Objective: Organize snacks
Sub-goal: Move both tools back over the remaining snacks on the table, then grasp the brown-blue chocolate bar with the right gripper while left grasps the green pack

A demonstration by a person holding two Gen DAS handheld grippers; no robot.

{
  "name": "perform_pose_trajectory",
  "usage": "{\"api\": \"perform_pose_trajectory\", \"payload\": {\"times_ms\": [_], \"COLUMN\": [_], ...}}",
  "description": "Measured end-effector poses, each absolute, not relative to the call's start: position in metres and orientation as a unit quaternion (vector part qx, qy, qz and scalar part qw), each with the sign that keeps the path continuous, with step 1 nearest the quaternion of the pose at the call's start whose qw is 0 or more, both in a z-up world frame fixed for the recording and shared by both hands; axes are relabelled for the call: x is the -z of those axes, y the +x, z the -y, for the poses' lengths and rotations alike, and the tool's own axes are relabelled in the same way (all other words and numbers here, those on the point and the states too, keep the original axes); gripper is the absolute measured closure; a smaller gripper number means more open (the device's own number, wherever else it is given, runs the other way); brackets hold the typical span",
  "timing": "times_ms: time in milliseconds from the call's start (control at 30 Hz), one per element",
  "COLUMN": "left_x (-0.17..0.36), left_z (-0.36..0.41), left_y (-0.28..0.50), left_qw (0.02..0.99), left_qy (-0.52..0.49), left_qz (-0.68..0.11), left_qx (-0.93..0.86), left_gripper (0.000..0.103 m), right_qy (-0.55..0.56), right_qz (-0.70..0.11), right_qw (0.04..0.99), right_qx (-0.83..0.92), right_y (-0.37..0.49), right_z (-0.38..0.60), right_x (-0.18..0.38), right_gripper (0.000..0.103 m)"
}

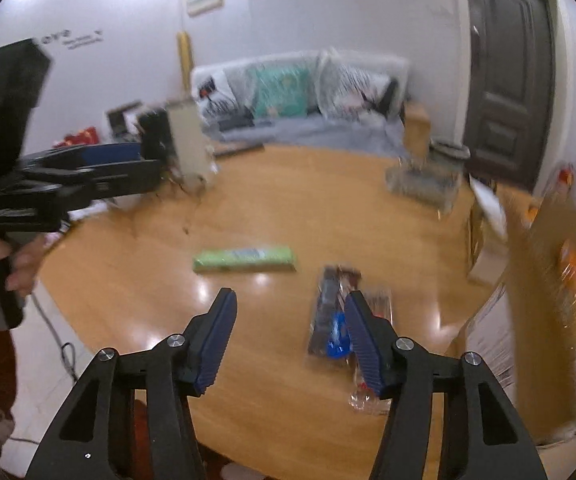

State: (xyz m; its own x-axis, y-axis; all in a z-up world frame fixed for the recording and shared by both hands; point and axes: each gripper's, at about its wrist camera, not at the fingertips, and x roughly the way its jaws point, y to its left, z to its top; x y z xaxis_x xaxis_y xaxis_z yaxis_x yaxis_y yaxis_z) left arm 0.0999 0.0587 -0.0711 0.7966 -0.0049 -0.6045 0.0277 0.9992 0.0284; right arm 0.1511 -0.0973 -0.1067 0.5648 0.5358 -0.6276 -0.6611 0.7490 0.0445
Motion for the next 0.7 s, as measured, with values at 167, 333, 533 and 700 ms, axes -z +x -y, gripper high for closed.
{"api": "perform_pose_trajectory", "payload": {"times_ms": [167, 333, 533, 700], "left_x": [0.118, 0.158, 0.179, 0.180], "left_z": [-0.077, -0.090, -0.093, -0.087], "left_y": [0.126, 0.159, 0.189, 0.195], "left_qw": [0.933, 0.918, 0.909, 0.905], "left_qy": [0.018, 0.025, 0.017, 0.008], "left_qz": [-0.359, -0.395, -0.416, -0.422], "left_qx": [-0.001, -0.013, 0.021, 0.058], "left_gripper": [0.016, 0.018, 0.038, 0.045], "right_qy": [-0.118, -0.106, -0.097, -0.097], "right_qz": [-0.349, -0.368, -0.373, -0.370], "right_qw": [0.873, 0.872, 0.871, 0.873], "right_qx": [-0.319, -0.305, -0.304, -0.303], "right_y": [0.180, 0.214, 0.234, 0.238], "right_z": [0.088, 0.084, 0.081, 0.079], "right_x": [0.153, 0.176, 0.186, 0.185], "right_gripper": [0.063, 0.070, 0.077, 0.084]}}
